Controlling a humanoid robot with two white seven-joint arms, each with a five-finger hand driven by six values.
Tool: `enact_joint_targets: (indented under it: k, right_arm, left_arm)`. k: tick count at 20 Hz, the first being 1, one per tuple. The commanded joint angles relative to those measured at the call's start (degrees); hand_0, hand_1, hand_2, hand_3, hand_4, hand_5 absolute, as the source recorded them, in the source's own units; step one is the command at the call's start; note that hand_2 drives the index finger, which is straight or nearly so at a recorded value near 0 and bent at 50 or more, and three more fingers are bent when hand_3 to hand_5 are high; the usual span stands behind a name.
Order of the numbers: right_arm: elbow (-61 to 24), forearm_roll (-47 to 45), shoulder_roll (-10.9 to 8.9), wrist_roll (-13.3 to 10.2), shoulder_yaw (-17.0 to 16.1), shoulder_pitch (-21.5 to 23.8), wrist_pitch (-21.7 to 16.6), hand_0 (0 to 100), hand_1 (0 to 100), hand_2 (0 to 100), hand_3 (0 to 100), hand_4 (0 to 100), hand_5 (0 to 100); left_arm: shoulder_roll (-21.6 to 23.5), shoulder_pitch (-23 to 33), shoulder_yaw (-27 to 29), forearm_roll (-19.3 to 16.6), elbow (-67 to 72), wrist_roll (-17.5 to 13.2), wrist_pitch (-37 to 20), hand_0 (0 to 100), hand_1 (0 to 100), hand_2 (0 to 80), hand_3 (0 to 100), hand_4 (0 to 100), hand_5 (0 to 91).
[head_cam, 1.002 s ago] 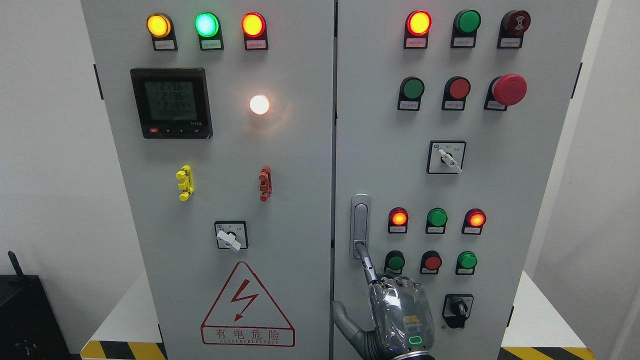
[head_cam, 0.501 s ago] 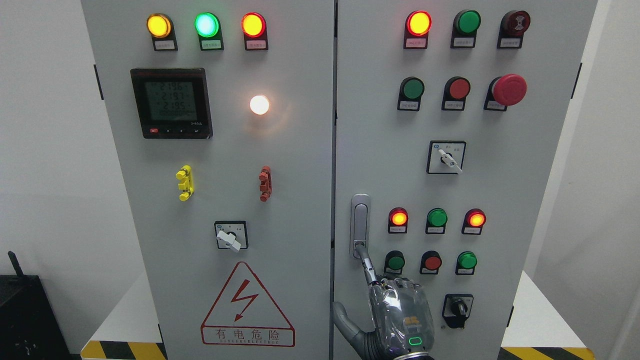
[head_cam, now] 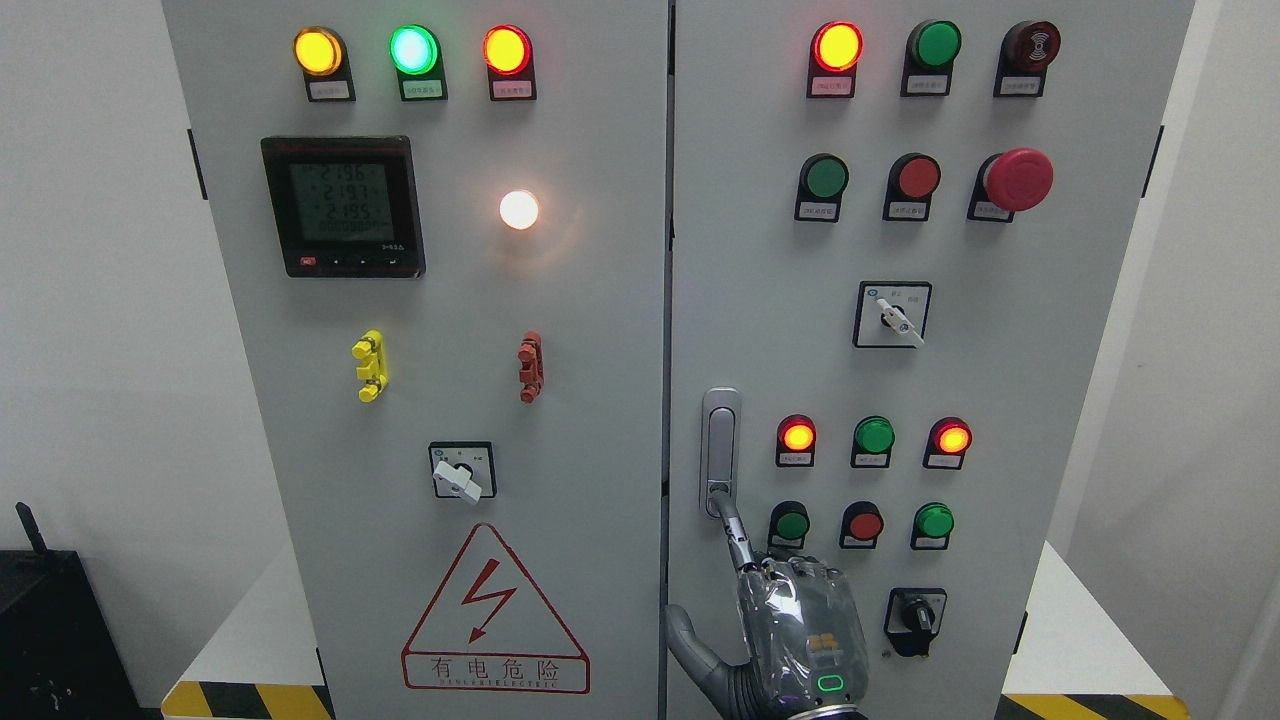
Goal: Release door handle
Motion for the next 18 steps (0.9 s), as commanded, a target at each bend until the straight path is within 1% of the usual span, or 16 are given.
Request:
enact_joint_targets:
  k: [1,4,7,18]
  right_arm:
    - [1.67,0.0,-0.04,0.04,0.04,0.05,0.03,31,23,3,84,77,74]
    - [1.76,0.0,-0.04,0.04,0.04,0.05,0.03,31,23,3,84,77,74]
    - [1.76,0.0,0.05,0.83,0.04,0.13,0.03,31,23,3,84,77,74]
    - [1.76,0.0,-0.13,0.83,-0.05,0.66,0.03,31,24,3,84,77,74]
  left_arm:
    - [0.0,0.0,0.0,0.0,0.0,-0.02,0.04,0,0,4.6,10,0,0.0]
    - [0.0,0.0,0.0,0.0,0.0,-0.02,0.04,0,0,4.6,10,0,0.0]
    - [0.0,0.0,0.0,0.0,0.0,-0.02,0.04,0,0,4.6,11,0,0.0]
    - [0.0,0.0,0.0,0.0,0.0,-0.02,0.04,0,0,4.6,11,0,0.0]
